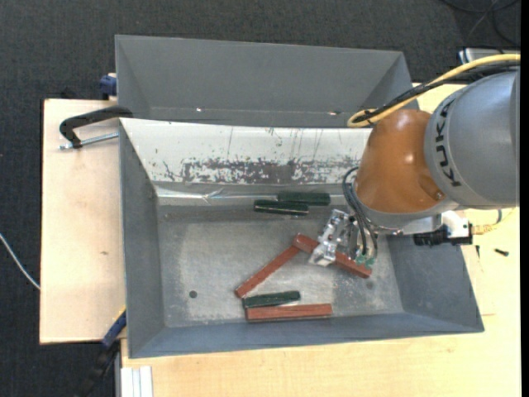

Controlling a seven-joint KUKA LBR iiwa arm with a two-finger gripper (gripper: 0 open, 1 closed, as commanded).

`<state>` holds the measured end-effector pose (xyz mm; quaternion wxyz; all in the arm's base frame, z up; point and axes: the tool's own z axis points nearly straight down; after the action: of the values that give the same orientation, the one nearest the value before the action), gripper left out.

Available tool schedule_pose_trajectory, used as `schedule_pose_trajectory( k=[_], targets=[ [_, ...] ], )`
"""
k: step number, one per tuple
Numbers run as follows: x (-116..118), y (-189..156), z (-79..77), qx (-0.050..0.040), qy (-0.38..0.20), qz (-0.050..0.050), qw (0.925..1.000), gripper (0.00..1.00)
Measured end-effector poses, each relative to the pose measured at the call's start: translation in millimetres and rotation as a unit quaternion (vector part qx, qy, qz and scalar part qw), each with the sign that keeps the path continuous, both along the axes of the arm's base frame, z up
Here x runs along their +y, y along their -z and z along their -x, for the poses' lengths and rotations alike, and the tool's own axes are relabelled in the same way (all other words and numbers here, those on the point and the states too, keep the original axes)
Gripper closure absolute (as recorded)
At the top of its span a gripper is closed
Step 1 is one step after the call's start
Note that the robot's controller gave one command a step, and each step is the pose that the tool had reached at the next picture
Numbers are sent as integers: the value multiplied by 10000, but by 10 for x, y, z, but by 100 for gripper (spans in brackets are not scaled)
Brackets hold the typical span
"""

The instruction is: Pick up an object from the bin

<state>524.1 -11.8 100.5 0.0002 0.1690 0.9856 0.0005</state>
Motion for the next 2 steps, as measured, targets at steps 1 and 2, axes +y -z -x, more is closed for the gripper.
schedule_pose_trajectory(
  k=[1,2],
  targets=[
    [1,-162,0,2,-1,0,10000,100],
    [2,-328,-1,1,-3,0,10000,100]
  ],
)
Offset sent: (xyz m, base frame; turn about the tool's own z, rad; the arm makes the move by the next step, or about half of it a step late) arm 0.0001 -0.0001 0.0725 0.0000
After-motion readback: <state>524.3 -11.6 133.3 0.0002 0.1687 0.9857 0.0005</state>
